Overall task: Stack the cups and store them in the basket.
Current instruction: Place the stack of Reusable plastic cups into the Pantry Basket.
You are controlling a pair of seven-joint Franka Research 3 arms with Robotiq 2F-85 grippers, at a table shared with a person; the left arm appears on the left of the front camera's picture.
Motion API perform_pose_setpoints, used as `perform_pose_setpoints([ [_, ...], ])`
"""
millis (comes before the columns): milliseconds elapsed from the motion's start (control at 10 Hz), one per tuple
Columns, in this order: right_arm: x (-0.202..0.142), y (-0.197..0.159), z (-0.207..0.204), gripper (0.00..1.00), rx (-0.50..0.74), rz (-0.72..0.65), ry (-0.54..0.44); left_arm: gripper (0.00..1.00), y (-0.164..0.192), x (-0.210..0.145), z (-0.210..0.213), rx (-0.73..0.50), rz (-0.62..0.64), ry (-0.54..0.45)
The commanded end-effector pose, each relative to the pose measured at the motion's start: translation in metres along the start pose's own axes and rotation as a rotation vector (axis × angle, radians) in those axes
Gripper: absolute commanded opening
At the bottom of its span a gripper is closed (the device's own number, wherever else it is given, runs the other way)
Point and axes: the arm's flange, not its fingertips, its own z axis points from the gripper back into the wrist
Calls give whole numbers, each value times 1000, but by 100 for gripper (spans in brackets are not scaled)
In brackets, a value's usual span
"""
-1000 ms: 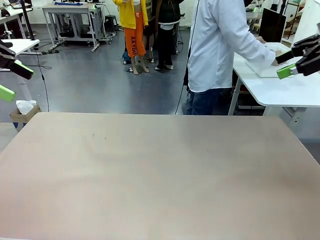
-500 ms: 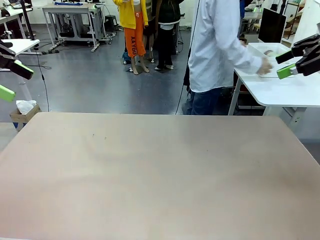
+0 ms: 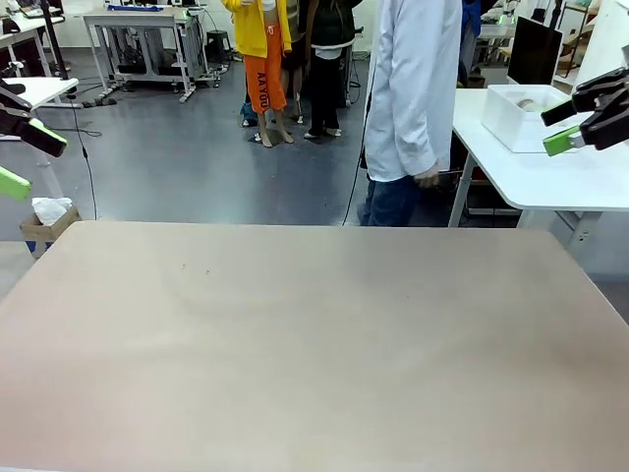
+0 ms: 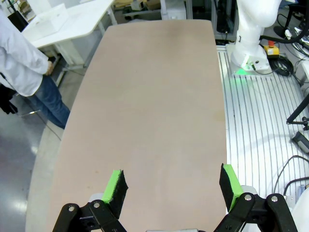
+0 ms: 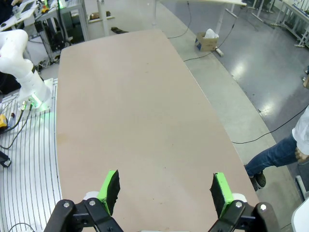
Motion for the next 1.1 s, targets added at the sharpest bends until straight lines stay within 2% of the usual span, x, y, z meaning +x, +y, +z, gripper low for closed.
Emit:
perform_pose_setpoints([
  [0,5,0,3,100,5,-21,1,100,-1,2,0,-3,12,-12],
  [1000,5,0,3,100,5,-21,1,100,-1,2,0,-3,12,-12],
])
